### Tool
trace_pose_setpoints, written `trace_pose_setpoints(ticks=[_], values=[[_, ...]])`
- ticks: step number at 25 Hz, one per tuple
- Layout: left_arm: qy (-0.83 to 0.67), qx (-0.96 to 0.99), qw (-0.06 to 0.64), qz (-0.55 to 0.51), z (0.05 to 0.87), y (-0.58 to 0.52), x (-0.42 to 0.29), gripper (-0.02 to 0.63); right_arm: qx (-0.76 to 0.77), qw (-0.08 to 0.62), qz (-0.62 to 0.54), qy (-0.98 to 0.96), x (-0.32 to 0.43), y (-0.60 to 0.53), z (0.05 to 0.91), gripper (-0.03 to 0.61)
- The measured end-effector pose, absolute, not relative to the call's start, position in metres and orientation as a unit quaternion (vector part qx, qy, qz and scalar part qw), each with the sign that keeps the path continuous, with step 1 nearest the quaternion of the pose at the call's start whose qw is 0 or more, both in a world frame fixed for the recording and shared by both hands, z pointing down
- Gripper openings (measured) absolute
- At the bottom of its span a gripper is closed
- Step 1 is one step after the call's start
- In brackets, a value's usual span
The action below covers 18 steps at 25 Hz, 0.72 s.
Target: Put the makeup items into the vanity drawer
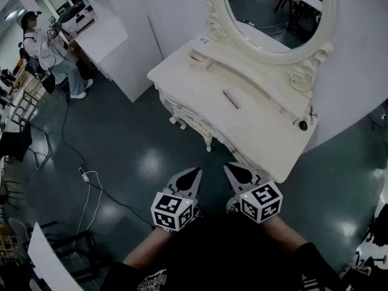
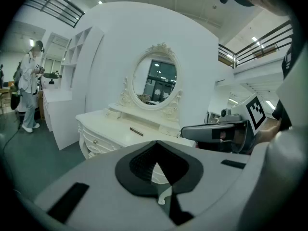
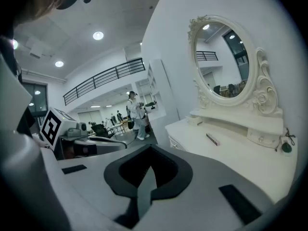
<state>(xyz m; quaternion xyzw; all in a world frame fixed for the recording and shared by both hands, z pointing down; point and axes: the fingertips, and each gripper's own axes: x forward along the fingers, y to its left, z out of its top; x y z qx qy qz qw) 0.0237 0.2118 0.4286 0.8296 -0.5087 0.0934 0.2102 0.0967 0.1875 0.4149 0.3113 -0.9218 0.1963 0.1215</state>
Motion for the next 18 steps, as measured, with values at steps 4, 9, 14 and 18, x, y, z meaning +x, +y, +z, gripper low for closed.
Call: trace_pose_setpoints(ticks=[4,9,14,18], values=[[-0.508,0.831,0.209,0.092,0.427,0.2155,0.0235,-0.003,0.314,0.121,0.197,-0.921,0.0967,0.1911,0.4143,0.028],[-0.504,0.833,0.209,0.092,0.4269,0.2181,0.0237,-0.003,0.319,0.121,0.198,-0.919,0.0978,0.194,0.4151,0.028],[-0.499,0.837,0.207,0.09,0.4266,0.2209,0.0227,-0.003,0.318,0.107,0.201,-0.92,0.0958,0.1975,0.4119,0.029],[-0.496,0.839,0.205,0.088,0.4244,0.2209,0.0188,-0.002,0.326,0.099,0.202,-0.918,0.0938,0.196,0.4086,0.029]])
